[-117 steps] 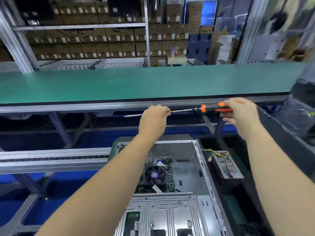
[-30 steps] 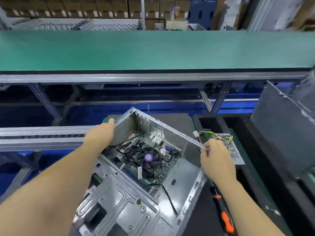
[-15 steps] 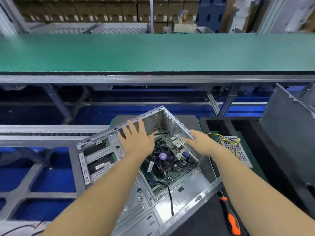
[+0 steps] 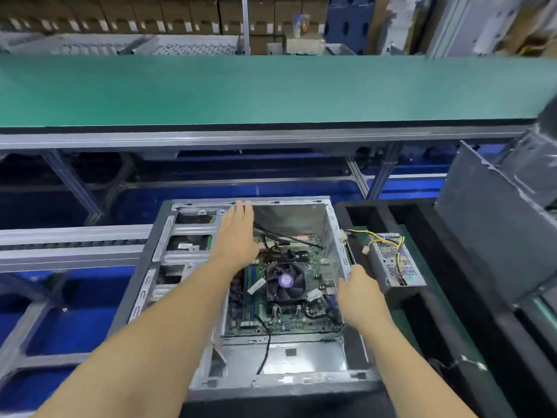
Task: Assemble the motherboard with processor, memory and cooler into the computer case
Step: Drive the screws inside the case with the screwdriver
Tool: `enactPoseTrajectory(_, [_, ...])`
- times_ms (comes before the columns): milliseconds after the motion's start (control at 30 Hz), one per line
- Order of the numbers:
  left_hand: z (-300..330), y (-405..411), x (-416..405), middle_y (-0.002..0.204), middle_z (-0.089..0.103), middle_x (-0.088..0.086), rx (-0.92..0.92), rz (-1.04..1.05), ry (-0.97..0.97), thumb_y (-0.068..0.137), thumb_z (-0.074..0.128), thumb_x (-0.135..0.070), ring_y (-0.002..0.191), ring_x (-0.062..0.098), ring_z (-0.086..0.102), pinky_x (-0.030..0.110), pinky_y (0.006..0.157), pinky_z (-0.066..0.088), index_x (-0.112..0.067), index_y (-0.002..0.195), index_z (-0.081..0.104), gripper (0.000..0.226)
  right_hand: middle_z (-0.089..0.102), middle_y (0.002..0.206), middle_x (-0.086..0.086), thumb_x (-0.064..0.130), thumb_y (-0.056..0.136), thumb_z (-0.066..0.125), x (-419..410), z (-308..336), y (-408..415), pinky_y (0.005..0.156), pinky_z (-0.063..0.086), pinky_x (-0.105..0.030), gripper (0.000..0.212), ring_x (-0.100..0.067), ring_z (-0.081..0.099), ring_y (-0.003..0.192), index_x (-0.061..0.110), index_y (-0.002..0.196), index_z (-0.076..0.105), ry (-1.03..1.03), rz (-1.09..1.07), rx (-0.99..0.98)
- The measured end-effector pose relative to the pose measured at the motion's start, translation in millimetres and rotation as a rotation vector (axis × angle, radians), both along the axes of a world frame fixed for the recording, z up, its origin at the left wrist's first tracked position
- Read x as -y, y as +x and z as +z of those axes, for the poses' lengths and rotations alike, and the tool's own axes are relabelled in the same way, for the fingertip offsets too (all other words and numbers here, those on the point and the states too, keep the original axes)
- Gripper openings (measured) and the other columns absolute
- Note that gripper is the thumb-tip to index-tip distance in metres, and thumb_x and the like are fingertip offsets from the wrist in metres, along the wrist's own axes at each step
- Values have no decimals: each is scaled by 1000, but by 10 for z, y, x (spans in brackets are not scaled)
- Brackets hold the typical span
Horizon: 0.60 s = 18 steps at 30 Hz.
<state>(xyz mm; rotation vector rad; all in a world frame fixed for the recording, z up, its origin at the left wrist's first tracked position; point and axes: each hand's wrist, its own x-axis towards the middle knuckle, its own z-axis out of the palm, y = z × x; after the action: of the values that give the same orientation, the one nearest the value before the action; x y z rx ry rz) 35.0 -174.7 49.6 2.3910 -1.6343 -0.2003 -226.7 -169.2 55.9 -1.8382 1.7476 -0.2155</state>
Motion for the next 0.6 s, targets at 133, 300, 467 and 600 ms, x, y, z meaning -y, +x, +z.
enactPoseTrajectory(133, [46,20,177,167,-2,4,-23,-231,24,85,42,12,153,22,-1,37,124,10,-17,159,-1,90,63,111,-18,29,103,48,-474,51,32,70,43,-37,21,-35,60,92,11,101,39,51,-64,-10])
enactPoseTrajectory(300, [39,-112,-3,164,12,9,157,-160,-29,91,49,-10,150,26,15,41,122,20,-12,158,3,81,55,135,-18,71,94,37,57,238,-28,98,48,-48,76,-37,54,118,7,135,45,-177,3,-161])
enactPoseTrajectory(467, [-84,-220,-483,165,1,18,243,169,107,102,47,-25,153,33,2,48,123,11,-8,157,-8,79,18,167,-7,64,102,28,1263,375,478,121,4,-61,70,-30,5,155,20,156,26,-278,392,-331])
enactPoseTrajectory(600, [-50,-194,-398,164,5,21,234,139,112,102,43,-14,152,34,3,46,124,7,-2,156,-3,72,65,123,-12,54,106,28,1469,218,588,98,44,-48,50,-34,59,111,12,121,51,-229,489,-375])
